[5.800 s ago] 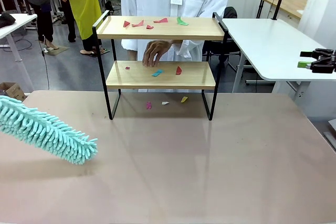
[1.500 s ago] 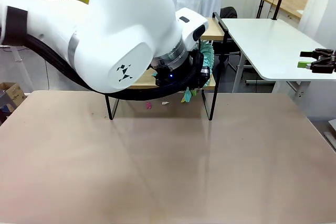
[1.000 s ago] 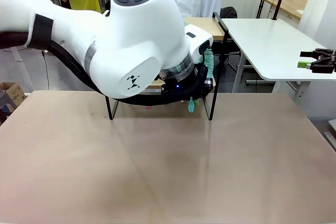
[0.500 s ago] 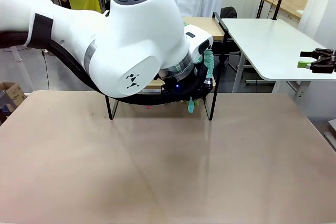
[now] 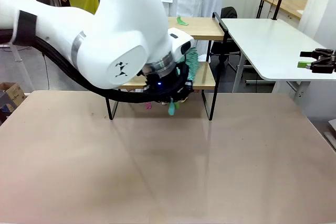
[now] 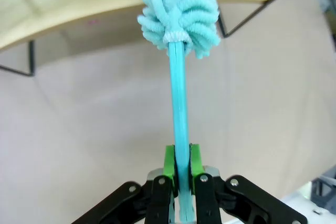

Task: Clean the shelf.
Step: Clean the specific section of the Shelf indicated by the human with the Duster.

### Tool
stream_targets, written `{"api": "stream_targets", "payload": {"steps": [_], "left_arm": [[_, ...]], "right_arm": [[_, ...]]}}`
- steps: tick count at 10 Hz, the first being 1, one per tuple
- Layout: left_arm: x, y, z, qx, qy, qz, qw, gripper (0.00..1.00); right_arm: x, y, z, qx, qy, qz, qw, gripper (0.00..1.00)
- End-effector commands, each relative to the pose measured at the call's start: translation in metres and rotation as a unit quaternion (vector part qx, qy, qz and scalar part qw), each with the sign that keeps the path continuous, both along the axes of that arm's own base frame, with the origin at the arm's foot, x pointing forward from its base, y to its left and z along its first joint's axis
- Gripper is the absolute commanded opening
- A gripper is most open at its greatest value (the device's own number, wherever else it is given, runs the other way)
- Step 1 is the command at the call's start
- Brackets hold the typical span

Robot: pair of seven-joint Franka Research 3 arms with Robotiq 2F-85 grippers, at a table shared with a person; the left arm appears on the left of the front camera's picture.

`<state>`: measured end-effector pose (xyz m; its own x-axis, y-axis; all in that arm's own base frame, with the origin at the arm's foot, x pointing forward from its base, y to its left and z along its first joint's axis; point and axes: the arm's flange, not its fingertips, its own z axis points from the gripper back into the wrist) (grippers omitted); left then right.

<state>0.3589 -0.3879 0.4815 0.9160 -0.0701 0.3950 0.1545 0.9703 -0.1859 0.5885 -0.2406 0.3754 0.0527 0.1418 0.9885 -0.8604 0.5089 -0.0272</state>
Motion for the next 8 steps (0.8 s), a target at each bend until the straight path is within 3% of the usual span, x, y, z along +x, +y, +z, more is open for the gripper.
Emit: {"api": "stream_targets", "payload": {"steps": [1, 4, 8], "left_arm": [[-0.004, 0.033, 0.007, 0.033, 0.007, 0.020, 0.999, 0.13], [0.004, 0.078, 0.008, 0.103, 0.018, 0.045, 0.993, 0.13], [-0.001, 0.122, 0.025, 0.247, -0.041, 0.101, 0.963, 0.13]], "right_arm": [[0.001, 0.002, 0.004, -0.003, -0.002, -0.001, 1.000, 1.00], [0.001, 0.002, 0.004, -0.003, -0.002, -0.001, 1.000, 1.00], [0.001, 0.002, 0.004, -0.003, -0.002, -0.001, 1.000, 1.00]]}}
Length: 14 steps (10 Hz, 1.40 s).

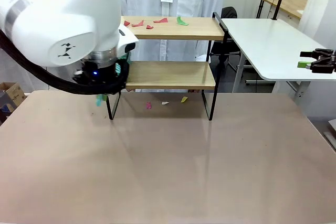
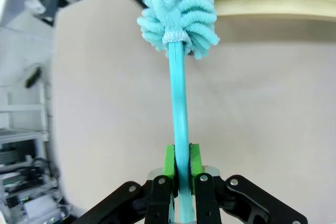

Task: Clean the shelf.
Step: Clean the specific section of the Shelf indicated by the human with the Duster.

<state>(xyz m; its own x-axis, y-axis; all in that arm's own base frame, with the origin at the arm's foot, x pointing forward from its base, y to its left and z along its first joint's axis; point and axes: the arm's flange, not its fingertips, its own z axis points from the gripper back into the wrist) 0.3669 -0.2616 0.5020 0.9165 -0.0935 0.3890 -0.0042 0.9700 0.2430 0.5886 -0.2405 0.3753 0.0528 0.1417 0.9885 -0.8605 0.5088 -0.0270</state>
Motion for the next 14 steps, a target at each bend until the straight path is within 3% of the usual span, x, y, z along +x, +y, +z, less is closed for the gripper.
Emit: {"api": "stream_targets", "payload": {"steps": [1, 4, 5, 6, 9, 11, 14], "left_arm": [[-0.015, -0.005, 0.011, 0.054, -0.044, 0.022, 0.997, 0.13], [-0.037, -0.024, 0.027, 0.107, -0.095, 0.039, 0.989, 0.13], [-0.045, -0.031, 0.034, 0.081, -0.104, 0.029, 0.991, 0.13], [-0.036, -0.024, 0.023, 0.080, -0.074, 0.007, 0.994, 0.13], [-0.041, -0.031, 0.025, 0.080, -0.078, 0.009, 0.994, 0.13], [-0.049, -0.009, 0.026, -0.001, -0.055, -0.079, 0.995, 0.13], [-0.057, 0.016, 0.025, -0.068, -0.040, -0.199, 0.977, 0.13]], "right_arm": [[0.001, 0.002, 0.004, -0.003, -0.003, -0.001, 1.000, 1.00], [0.001, 0.002, 0.004, -0.003, -0.003, -0.001, 1.000, 1.00], [0.001, 0.002, 0.004, -0.003, -0.003, -0.001, 1.000, 1.00], [0.001, 0.002, 0.004, -0.003, -0.003, -0.001, 1.000, 1.00], [0.001, 0.002, 0.004, -0.003, -0.003, -0.001, 1.000, 1.00], [0.001, 0.002, 0.004, -0.003, -0.003, -0.001, 1.000, 1.00], [0.001, 0.002, 0.004, -0.003, -0.003, -0.001, 1.000, 1.00]]}}
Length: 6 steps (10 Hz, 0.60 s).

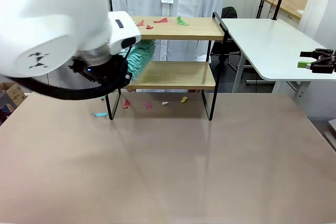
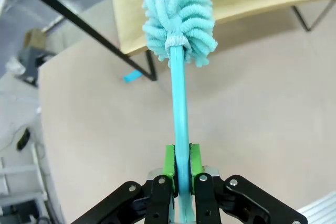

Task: Clean the shelf.
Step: Clean the specific section of the Shelf indicated by the human with the Duster.

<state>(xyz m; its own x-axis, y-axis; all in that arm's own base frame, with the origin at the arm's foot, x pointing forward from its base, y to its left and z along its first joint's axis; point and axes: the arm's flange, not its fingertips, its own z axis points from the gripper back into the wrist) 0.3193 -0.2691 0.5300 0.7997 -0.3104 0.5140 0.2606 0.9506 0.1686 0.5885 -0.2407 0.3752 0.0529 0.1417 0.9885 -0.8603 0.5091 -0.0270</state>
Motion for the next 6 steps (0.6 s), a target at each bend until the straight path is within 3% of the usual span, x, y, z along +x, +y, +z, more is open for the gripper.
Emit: {"api": "stream_targets", "payload": {"steps": [1, 2, 6], "left_arm": [[-0.011, 0.032, -0.002, -0.026, 0.018, -0.088, 0.996, 0.13], [-0.012, 0.040, -0.002, -0.054, 0.017, -0.146, 0.988, 0.13], [-0.006, 0.091, -0.002, -0.112, 0.101, -0.293, 0.944, 0.13]], "right_arm": [[0.001, 0.002, 0.004, -0.003, -0.003, -0.001, 1.000, 1.00], [0.001, 0.002, 0.004, -0.003, -0.003, -0.001, 1.000, 1.00], [0.001, 0.002, 0.004, -0.003, -0.003, -0.001, 1.000, 1.00]]}}
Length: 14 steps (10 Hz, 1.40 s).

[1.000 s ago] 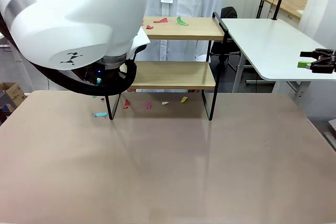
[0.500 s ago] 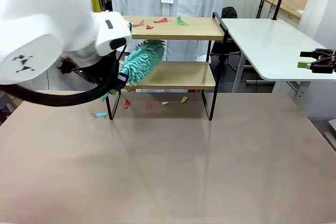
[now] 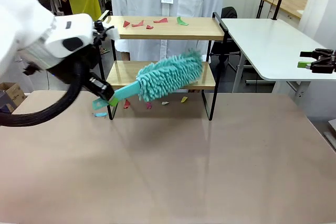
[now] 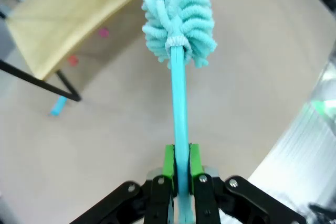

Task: Clean the shelf.
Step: Clean the specific section of the Shelf indicated by the human with the Duster.

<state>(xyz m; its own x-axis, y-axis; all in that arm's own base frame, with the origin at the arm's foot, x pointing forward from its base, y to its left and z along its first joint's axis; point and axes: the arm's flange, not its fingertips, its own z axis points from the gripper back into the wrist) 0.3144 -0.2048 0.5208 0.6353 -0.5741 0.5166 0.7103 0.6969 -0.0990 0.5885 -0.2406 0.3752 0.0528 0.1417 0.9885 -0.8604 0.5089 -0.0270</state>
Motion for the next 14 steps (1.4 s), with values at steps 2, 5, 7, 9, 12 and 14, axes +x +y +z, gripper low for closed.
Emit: {"api": "stream_targets", "payload": {"steps": [2, 5, 7, 9, 12, 14], "left_arm": [[-0.008, 0.060, 0.021, 0.064, 0.016, -0.081, 0.995, 0.13], [-0.019, 0.114, 0.038, 0.129, 0.043, -0.199, 0.971, 0.13], [-0.020, 0.143, 0.043, 0.183, 0.065, -0.242, 0.951, 0.13], [-0.024, 0.155, 0.051, 0.228, 0.075, -0.273, 0.931, 0.13], [-0.027, 0.155, 0.046, 0.225, 0.086, -0.262, 0.934, 0.13], [-0.027, 0.155, 0.046, 0.225, 0.086, -0.262, 0.934, 0.13]], "right_arm": [[0.001, 0.002, 0.004, -0.003, -0.003, -0.001, 1.000, 1.00], [0.001, 0.002, 0.004, -0.003, -0.003, -0.001, 1.000, 1.00], [0.001, 0.002, 0.004, -0.003, -0.003, -0.001, 1.000, 1.00], [0.001, 0.002, 0.004, -0.003, -0.003, -0.001, 1.000, 1.00], [0.001, 0.002, 0.004, -0.003, -0.003, -0.001, 1.000, 1.00], [0.001, 0.002, 0.004, -0.003, -0.003, -0.001, 1.000, 1.00]]}}
